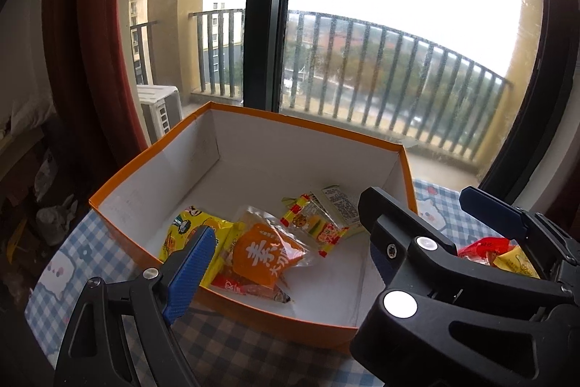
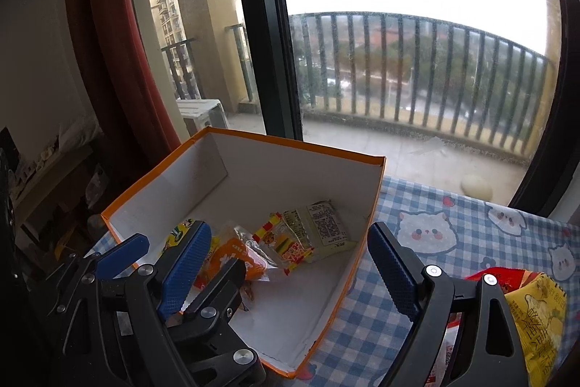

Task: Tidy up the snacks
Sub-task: 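Withdraw both tools from the box toward the snack pile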

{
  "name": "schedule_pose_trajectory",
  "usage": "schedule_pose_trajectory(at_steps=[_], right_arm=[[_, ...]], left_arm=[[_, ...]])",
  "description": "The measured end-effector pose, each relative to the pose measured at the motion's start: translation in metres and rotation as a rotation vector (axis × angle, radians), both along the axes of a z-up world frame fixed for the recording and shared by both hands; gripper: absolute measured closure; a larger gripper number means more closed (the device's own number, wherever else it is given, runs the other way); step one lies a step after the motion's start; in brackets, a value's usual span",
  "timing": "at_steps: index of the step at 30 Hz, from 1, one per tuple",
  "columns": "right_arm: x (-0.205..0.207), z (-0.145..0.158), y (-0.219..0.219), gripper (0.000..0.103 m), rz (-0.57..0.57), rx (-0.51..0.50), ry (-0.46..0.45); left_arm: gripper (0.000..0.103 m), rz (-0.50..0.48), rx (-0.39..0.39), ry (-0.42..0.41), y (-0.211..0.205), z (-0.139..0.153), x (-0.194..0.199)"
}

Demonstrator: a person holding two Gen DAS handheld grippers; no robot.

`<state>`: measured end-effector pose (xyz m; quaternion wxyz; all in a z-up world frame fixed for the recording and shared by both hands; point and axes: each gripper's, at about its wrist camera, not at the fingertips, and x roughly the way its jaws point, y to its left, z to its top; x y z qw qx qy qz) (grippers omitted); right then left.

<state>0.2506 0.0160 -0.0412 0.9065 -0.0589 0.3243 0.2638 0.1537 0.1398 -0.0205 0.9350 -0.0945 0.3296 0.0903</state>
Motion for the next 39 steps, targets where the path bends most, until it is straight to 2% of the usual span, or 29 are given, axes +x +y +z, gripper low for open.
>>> schedule_pose_trajectory(at_steps=[11, 24, 39], right_arm=[[-0.041, 0.014, -0.043, 0.013, -0.021, -0.017, -0.054], [-0.082, 0.029, -0.100, 0.013, -0.083, -0.014, -0.116], [-0.104, 0.012, -0.174, 0.013, -0.172, -0.026, -0.109]], left_arm=[[0.015, -0.071, 0.007, -0.062, -0.038, 0.010, -0.036], [0.014, -0.190, 0.058, -0.132, -0.093, 0.022, -0.069], [0.014, -0.356, 0.060, -0.090, -0.165, 0.002, -0.084]])
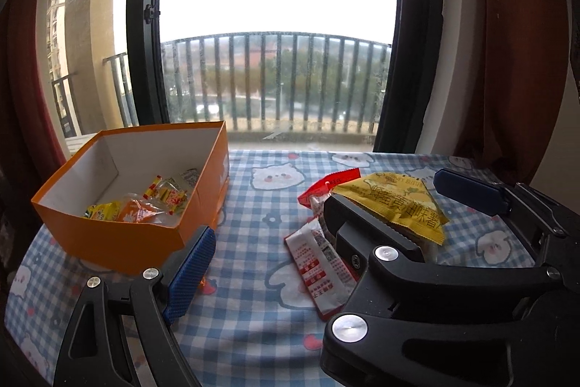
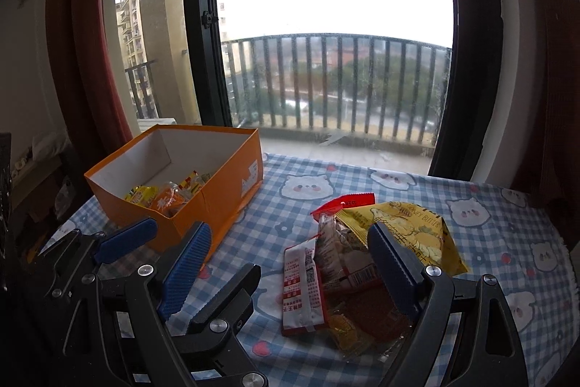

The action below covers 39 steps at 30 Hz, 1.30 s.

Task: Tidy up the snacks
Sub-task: 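Withdraw both tools from the box toward the snack pile, then close right tool on the yellow honey-butter chip bag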

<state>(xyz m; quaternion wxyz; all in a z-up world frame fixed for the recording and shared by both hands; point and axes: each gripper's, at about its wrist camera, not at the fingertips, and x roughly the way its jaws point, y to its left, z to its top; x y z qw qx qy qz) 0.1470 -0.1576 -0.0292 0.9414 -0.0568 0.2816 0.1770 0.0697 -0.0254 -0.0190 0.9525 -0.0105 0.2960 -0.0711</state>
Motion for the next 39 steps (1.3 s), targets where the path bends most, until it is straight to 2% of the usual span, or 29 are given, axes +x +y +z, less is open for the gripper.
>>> schedule_pose_trajectory(at_steps=[7, 14, 25, 31, 36, 39], right_arm=[[-0.006, -0.015, -0.030, 0.013, -0.022, -0.010, -0.026], [-0.009, -0.033, -0.056, 0.013, -0.052, -0.015, -0.065], [0.025, -0.066, -0.093, 0.014, -0.093, 0.066, 0.040], [0.038, -0.069, -0.096, 0.015, -0.112, 0.043, 0.070], [0.057, -0.063, -0.102, 0.020, -0.144, 0.088, 0.116], [0.066, -0.059, -0.103, 0.022, -0.172, 0.063, 0.101]], left_arm=[[0.014, -0.045, 0.003, 0.042, -0.029, -0.018, -0.003], [0.014, -0.020, 0.032, 0.078, -0.044, -0.039, 0.002], [0.014, -0.027, 0.090, 0.182, -0.064, -0.074, 0.036], [0.014, -0.021, 0.098, 0.218, -0.069, -0.068, 0.061], [0.014, -0.019, 0.117, 0.196, -0.076, -0.057, 0.081], [0.014, -0.017, 0.109, 0.197, -0.079, -0.057, 0.089]])
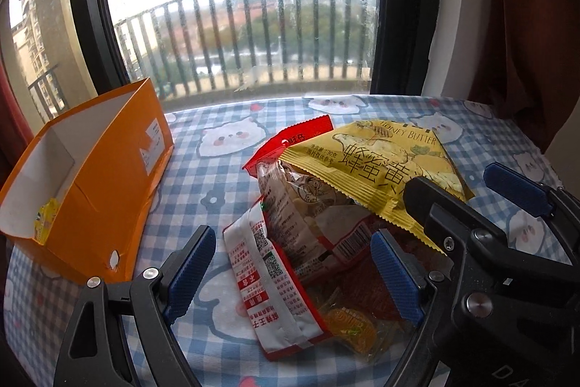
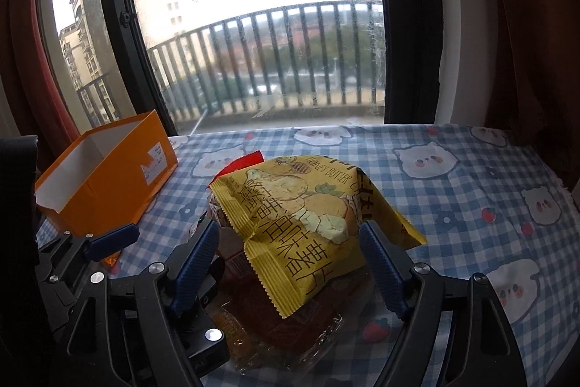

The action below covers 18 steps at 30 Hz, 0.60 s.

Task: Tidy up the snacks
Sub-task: 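Close right tool on the yellow honey-butter chip bag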

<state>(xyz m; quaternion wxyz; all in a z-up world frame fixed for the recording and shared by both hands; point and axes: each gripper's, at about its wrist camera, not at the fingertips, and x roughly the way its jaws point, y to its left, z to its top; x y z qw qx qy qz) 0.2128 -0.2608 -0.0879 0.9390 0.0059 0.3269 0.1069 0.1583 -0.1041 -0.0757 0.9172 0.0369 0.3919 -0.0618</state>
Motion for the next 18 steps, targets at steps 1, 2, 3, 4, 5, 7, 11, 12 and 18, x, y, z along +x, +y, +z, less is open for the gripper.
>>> schedule_pose_trajectory(at_steps=[1, 2, 3, 4, 5, 7, 11, 12, 18], right_arm=[[0.002, 0.001, 0.000, 0.022, -0.003, -0.011, -0.004], [0.005, 0.000, 0.000, 0.022, -0.004, -0.014, -0.006], [0.007, -0.002, 0.000, 0.022, -0.005, -0.010, -0.006], [0.009, -0.005, -0.002, 0.025, -0.012, 0.001, -0.001], [0.012, -0.011, -0.003, 0.027, -0.022, 0.014, 0.011], [0.021, -0.022, -0.005, 0.035, -0.032, 0.035, 0.059], [0.025, -0.030, -0.007, 0.038, -0.046, 0.073, 0.071], [0.024, -0.031, -0.007, 0.040, -0.051, 0.081, 0.073], [0.023, -0.039, 0.003, 0.062, -0.077, 0.054, 0.060]], left_arm=[[0.014, 0.000, -0.003, 0.002, -0.001, -0.001, 0.002], [0.014, 0.005, -0.002, 0.002, -0.001, -0.004, 0.005], [0.014, 0.012, 0.001, 0.007, 0.000, -0.007, 0.008], [0.014, 0.016, 0.002, 0.015, 0.000, -0.011, 0.011], [0.014, 0.019, 0.001, 0.027, 0.002, -0.014, 0.014], [0.014, 0.027, -0.010, 0.049, 0.006, -0.021, 0.019], [0.014, 0.042, -0.032, 0.080, 0.014, -0.033, 0.024], [0.014, 0.036, -0.041, 0.086, 0.016, -0.036, 0.023], [0.014, 0.022, -0.032, 0.106, 0.021, -0.048, 0.020]])
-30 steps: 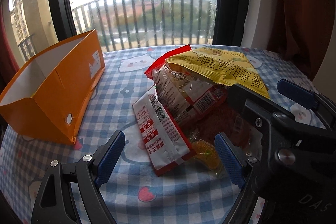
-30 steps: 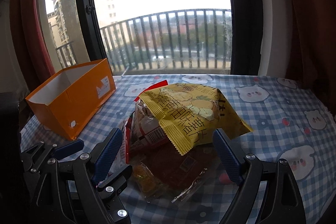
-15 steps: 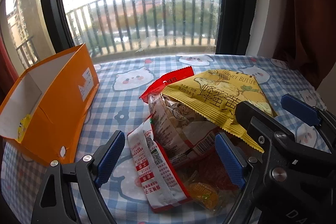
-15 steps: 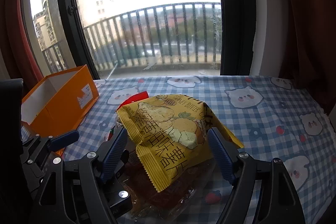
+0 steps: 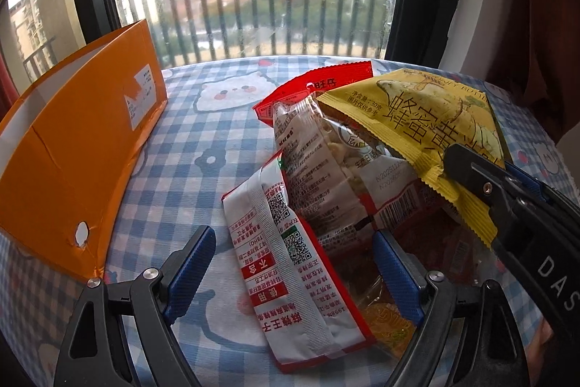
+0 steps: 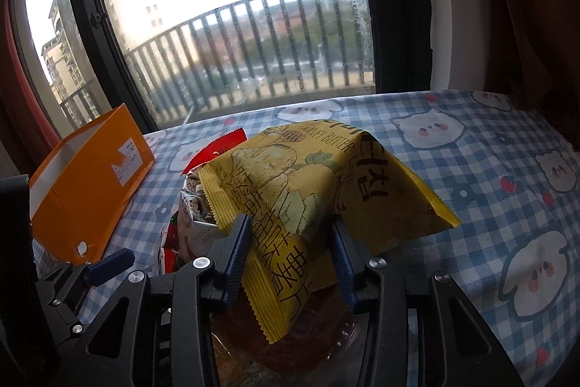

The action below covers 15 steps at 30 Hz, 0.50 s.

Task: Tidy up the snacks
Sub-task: 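Close right tool on the yellow honey-butter chip bag, then close left tool on the white-and-red QR-code packet while right tool holds the chip bag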

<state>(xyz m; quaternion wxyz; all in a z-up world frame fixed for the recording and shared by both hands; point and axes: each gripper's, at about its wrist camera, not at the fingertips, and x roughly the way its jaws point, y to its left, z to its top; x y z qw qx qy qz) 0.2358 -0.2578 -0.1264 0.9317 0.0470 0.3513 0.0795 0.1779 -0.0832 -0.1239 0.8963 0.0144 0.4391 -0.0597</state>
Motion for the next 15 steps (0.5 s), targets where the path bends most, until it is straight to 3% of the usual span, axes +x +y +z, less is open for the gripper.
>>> schedule_pose_trajectory(at_steps=[9, 15], right_arm=[[-0.008, 0.000, 0.009, 0.090, -0.055, -0.047, -0.068], [-0.020, 0.002, 0.020, 0.091, -0.078, -0.064, -0.098]], left_arm=[[0.014, -0.001, -0.055, 0.072, 0.019, -0.019, 0.001], [0.027, -0.054, -0.031, 0.020, 0.012, -0.017, -0.014]])
